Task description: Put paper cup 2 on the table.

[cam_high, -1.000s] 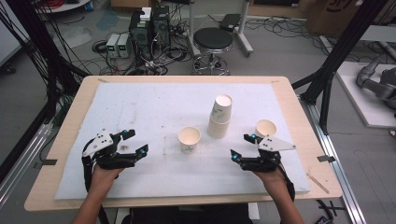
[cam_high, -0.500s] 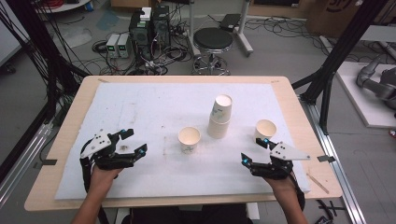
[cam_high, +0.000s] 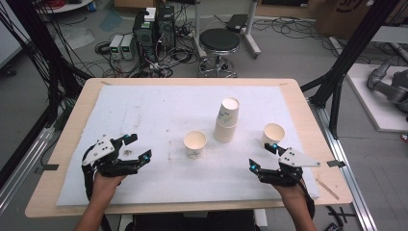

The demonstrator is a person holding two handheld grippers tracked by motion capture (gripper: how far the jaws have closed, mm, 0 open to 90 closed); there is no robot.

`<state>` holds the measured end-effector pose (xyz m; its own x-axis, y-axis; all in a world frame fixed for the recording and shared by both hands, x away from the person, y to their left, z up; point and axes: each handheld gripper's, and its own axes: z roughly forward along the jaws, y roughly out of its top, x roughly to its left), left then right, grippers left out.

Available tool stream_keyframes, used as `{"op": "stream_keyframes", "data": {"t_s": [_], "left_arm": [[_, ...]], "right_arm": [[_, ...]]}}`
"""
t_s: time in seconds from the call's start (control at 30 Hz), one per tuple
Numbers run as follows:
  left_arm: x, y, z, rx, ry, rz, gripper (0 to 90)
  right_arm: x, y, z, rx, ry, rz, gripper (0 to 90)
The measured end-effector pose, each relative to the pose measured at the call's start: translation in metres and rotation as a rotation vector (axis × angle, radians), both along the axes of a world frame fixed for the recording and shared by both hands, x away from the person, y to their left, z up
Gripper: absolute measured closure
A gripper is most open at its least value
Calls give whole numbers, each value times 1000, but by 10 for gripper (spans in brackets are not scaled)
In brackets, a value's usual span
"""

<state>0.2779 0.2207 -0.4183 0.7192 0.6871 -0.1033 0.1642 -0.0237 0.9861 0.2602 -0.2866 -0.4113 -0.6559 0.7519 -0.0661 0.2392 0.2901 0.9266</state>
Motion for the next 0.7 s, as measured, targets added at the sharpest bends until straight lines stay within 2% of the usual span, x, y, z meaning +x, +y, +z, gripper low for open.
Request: {"op": "stream_keyframes", "data": {"t_s": [0.7], "left_arm": [[2, 1, -1, -2, 4, 3, 170]], "right_arm": [[-1, -3, 0, 1, -1, -6, 213]]}}
